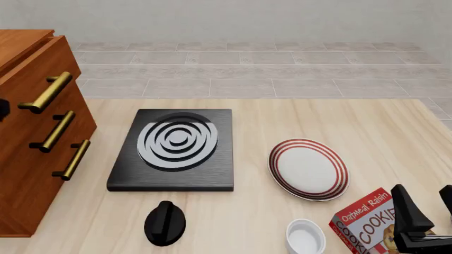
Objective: Pick the akita bowl in the top layer of the wooden cabinet and place it on the plate.
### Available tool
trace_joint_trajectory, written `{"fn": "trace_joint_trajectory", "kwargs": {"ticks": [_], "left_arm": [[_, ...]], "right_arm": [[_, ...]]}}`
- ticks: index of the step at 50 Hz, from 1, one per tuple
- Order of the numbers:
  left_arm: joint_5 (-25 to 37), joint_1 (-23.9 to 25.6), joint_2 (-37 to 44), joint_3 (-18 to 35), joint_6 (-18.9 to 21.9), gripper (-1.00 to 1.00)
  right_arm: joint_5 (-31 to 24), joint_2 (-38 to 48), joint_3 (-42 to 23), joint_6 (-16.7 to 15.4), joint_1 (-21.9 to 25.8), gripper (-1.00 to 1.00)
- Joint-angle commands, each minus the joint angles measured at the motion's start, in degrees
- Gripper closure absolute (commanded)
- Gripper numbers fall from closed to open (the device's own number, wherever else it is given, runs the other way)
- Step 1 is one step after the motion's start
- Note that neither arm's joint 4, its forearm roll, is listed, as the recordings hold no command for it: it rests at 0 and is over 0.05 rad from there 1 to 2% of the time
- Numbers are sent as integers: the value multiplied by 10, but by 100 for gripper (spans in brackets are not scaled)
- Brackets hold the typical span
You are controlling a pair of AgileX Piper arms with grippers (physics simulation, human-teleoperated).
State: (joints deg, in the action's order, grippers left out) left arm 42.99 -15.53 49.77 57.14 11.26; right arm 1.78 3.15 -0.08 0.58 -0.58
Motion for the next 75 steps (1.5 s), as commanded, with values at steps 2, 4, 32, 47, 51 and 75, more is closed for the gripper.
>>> {"fn": "trace_joint_trajectory", "kwargs": {"ticks": [2, 4, 32, 47, 51, 75], "left_arm": [[-11, -2, -1, -22, 0, -100], [-13, -2, -2, -24, 1, -100], [-39, -17, 2, -66, 10, -100], [-33, 13, 2, -84, -18, -100], [-27, 25, 3, -81, -29, -100], [-19, 76, 10, -78, -67, -100]], "right_arm": [[1, 1, 0, 1, 0, -100], [2, 2, 0, 1, 0, -100], [3, 3, 0, 1, -1, -100], [10, 10, 0, 3, -2, -100], [9, 9, 0, 3, -2, -100], [8, 7, 0, 4, -2, -100]]}}
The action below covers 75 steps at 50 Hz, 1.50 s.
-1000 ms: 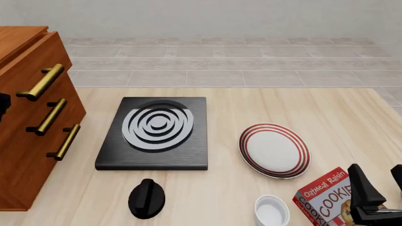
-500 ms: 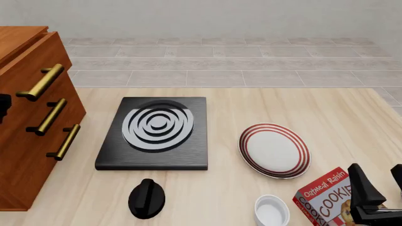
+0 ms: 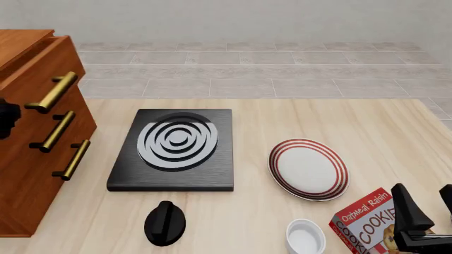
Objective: Pick the akita bowl in the top layer of the wooden cabinet and place it on the plate.
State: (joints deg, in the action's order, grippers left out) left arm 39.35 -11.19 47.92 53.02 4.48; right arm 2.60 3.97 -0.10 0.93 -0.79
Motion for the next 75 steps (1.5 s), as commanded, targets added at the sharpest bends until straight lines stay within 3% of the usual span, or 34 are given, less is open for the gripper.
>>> {"fn": "trace_joint_trajectory", "kwargs": {"ticks": [1, 75], "left_arm": [[17, 35, 29, -37, 0, -100], [-2, 165, 52, -48, -73, -100]], "right_arm": [[0, -1, 0, 1, 0, -100], [1, -1, 0, 3, -2, -100]]}}
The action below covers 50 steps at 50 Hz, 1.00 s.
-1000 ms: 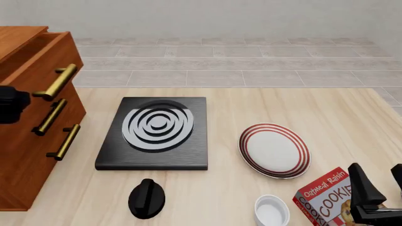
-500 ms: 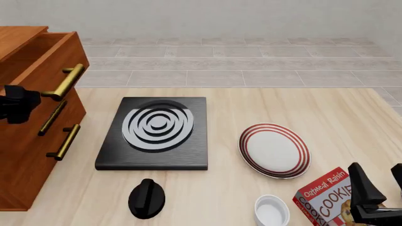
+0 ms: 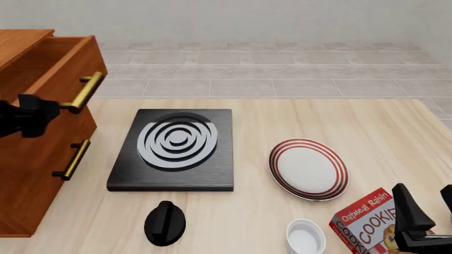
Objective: Pick the akita bowl in the top layer of the wooden cabinet and place it on the plate.
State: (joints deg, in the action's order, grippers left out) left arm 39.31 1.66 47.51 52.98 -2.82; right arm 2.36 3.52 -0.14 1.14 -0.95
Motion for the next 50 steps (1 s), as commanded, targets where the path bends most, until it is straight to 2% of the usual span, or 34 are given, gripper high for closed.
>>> {"fn": "trace_joint_trajectory", "kwargs": {"ticks": [1, 50], "left_arm": [[-2, 37, 57, -48, 0, -100], [-38, 90, 94, -75, -36, -100]], "right_arm": [[4, 4, 0, 2, -1, -100], [-3, -3, 0, 6, -3, -100]]}}
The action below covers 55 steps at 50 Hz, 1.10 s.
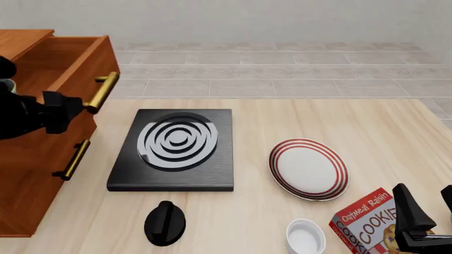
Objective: Pick the akita bowl in the top layer of the wooden cabinet and place it on the plate.
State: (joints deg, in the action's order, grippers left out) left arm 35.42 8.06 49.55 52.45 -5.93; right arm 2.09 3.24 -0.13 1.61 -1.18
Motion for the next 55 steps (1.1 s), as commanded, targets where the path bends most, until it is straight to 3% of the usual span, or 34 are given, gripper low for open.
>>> {"fn": "trace_joint_trajectory", "kwargs": {"ticks": [1, 55], "left_arm": [[0, 27, 75, -70, -6, -100], [-41, 92, 112, -87, -75, -100]], "right_arm": [[0, 0, 0, 2, -1, -100], [-4, -6, 0, 3, -3, -100]]}}
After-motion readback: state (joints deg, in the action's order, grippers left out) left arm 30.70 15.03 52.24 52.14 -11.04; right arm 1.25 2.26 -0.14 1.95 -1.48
